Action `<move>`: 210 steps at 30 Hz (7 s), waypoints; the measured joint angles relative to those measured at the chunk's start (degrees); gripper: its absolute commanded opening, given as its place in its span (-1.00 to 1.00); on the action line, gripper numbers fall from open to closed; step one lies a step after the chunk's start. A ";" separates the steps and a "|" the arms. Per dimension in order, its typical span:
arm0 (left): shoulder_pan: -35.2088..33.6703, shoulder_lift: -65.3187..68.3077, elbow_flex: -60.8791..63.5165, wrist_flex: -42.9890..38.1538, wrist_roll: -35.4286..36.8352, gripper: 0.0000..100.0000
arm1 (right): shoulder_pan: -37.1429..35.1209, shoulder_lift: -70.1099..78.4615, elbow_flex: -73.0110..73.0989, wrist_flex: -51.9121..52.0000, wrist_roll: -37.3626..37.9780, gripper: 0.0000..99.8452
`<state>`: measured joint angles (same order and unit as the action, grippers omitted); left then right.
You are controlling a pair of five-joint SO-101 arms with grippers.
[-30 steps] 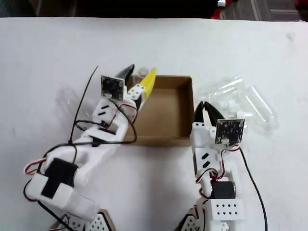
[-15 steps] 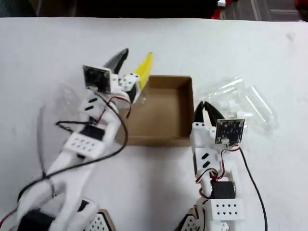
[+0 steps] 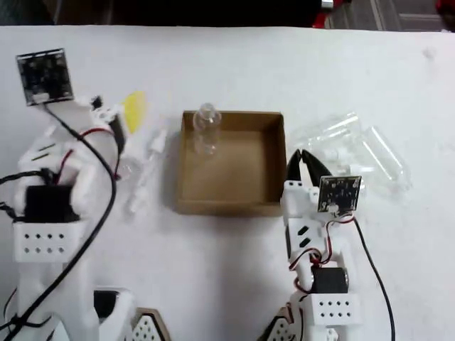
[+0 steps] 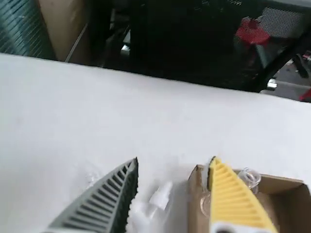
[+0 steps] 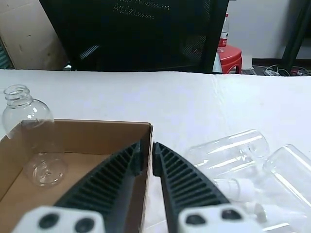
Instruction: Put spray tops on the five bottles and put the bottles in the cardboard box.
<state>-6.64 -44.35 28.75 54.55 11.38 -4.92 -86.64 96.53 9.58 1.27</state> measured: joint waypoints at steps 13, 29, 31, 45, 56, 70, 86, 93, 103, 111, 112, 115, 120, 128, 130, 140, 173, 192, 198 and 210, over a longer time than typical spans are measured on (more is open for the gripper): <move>-5.54 0.00 24.09 -9.93 0.44 -0.56 | 0.00 0.00 0.00 0.00 0.00 -0.96; -5.63 0.00 33.58 -21.54 0.44 -0.56 | -0.09 0.00 0.00 0.00 0.00 -0.96; -5.63 0.00 33.58 -21.54 0.44 -0.56 | -0.18 0.00 0.00 0.00 0.00 -0.96; -5.63 0.00 33.58 -21.54 -1.76 -0.56 | -0.44 0.00 0.00 0.00 0.00 -0.96; -5.63 0.00 32.79 -18.37 -1.76 -0.56 | -0.44 0.00 0.00 0.00 0.00 -0.96; -5.63 18.20 19.43 -10.11 -1.76 -0.56 | -0.44 0.00 0.00 0.00 0.00 -0.96; -5.80 36.31 4.31 2.81 -1.76 -0.56 | -0.44 0.00 0.00 0.00 0.00 -0.96; -5.80 36.31 4.31 2.81 -1.76 -0.56 | -0.44 0.00 0.00 0.00 0.00 -0.96; -5.80 36.31 4.31 2.81 -1.76 -0.56 | -0.44 0.00 0.00 0.00 0.00 -0.96; -5.80 36.31 4.31 2.81 -1.76 -0.56 | -0.44 0.00 0.00 0.00 0.00 -0.96; -5.80 36.31 4.31 2.81 -1.76 -0.56 | -0.44 0.00 0.00 0.00 0.00 -0.96; -5.80 36.31 4.31 2.81 -1.93 -0.56 | -0.44 0.00 0.00 0.00 0.00 -0.96; -5.80 36.31 4.31 2.81 -2.11 -0.56 | -0.44 0.00 0.00 0.00 0.00 -0.96; -5.80 36.84 -5.98 6.95 -2.11 -0.56 | -0.44 0.35 0.00 0.00 0.00 -0.96; -6.15 37.80 -10.29 9.41 -1.49 -0.56 | -0.44 0.35 0.00 0.00 0.00 -0.96; -11.60 56.00 -37.10 20.31 1.14 -0.56 | -0.44 0.35 0.00 0.00 0.00 -0.96; -16.09 110.24 -98.55 38.07 13.36 -0.66 | -0.44 0.35 0.00 0.00 0.00 -0.96; -16.09 111.38 -103.82 41.23 13.45 -0.54 | -0.53 0.35 0.00 0.00 0.00 -0.96; -16.09 111.38 -103.82 43.52 13.45 -0.66 | -0.53 0.35 0.00 0.00 0.00 -0.96; -15.74 111.38 -103.82 43.52 13.54 -0.90 | -0.53 0.35 0.00 0.00 0.00 -0.96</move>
<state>-22.37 67.03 -75.08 98.07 24.92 -5.45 -86.29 96.53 9.58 1.27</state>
